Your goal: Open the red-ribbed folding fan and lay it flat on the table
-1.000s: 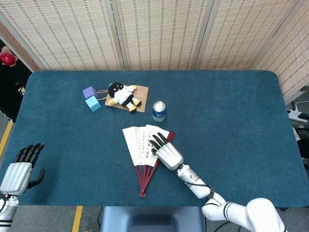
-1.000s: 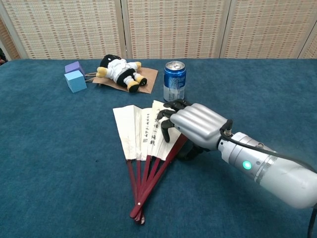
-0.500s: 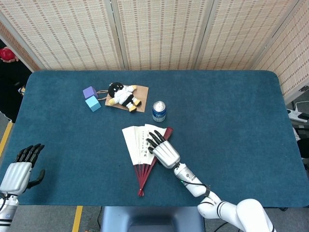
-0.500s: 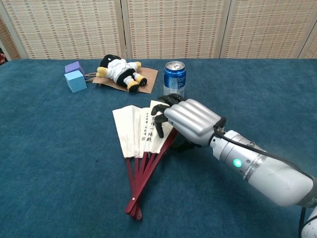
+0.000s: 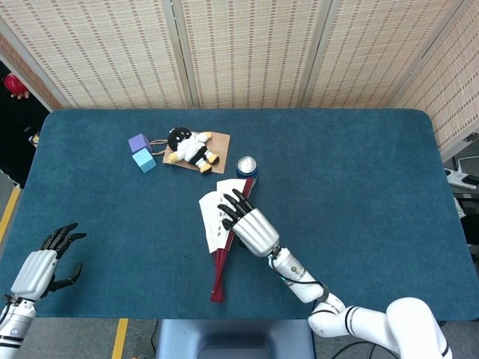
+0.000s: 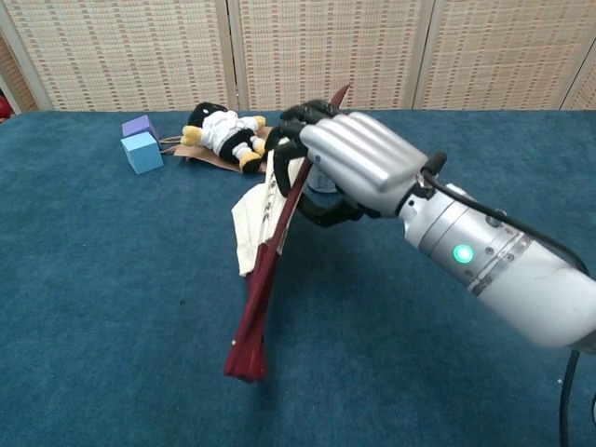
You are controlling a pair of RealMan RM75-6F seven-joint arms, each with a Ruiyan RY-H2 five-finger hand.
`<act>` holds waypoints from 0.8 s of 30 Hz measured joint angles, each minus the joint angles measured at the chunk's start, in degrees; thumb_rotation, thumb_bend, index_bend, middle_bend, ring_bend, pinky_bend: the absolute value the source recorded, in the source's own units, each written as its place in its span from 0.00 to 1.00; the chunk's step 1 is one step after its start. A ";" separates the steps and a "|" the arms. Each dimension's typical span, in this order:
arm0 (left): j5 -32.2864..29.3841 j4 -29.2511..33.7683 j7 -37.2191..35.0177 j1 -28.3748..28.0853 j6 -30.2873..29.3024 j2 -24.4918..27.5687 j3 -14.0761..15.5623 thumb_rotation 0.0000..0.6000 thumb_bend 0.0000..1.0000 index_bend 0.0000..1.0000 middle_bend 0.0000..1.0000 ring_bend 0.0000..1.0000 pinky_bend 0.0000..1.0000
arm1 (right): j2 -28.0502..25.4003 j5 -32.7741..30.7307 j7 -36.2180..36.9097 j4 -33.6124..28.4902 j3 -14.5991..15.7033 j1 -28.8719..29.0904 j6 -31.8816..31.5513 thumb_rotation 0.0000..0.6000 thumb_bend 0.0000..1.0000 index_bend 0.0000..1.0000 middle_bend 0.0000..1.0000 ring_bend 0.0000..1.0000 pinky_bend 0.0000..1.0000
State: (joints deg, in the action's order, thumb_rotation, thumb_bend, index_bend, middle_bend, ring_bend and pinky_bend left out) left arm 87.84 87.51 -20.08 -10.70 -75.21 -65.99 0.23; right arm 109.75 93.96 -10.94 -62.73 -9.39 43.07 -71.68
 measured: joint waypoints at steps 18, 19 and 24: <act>1.93 -11.20 -37.48 -4.22 3.87 -11.22 0.25 1.00 0.44 0.11 0.00 0.00 0.10 | -5.81 -27.78 -19.07 -32.79 -16.38 5.41 7.30 1.00 0.64 0.61 0.21 0.07 0.04; 1.69 -10.77 -39.22 -4.51 4.06 -11.47 -0.05 1.00 0.43 0.09 0.00 0.00 0.09 | -5.46 -29.33 -20.01 -33.50 -17.09 6.06 7.38 1.00 0.64 0.61 0.21 0.07 0.04; -1.62 -6.28 -47.55 -6.54 6.40 -12.85 -2.84 1.00 0.43 0.07 0.00 0.00 0.09 | -2.28 -36.97 -23.12 -34.65 -19.88 9.39 7.06 1.00 0.64 0.61 0.21 0.07 0.04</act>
State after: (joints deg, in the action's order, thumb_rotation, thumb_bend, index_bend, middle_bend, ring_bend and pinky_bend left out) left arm 86.22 81.23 -67.64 -17.25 -68.81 -78.84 -2.60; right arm 107.48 57.00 -34.06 -97.38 -29.27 52.46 -64.63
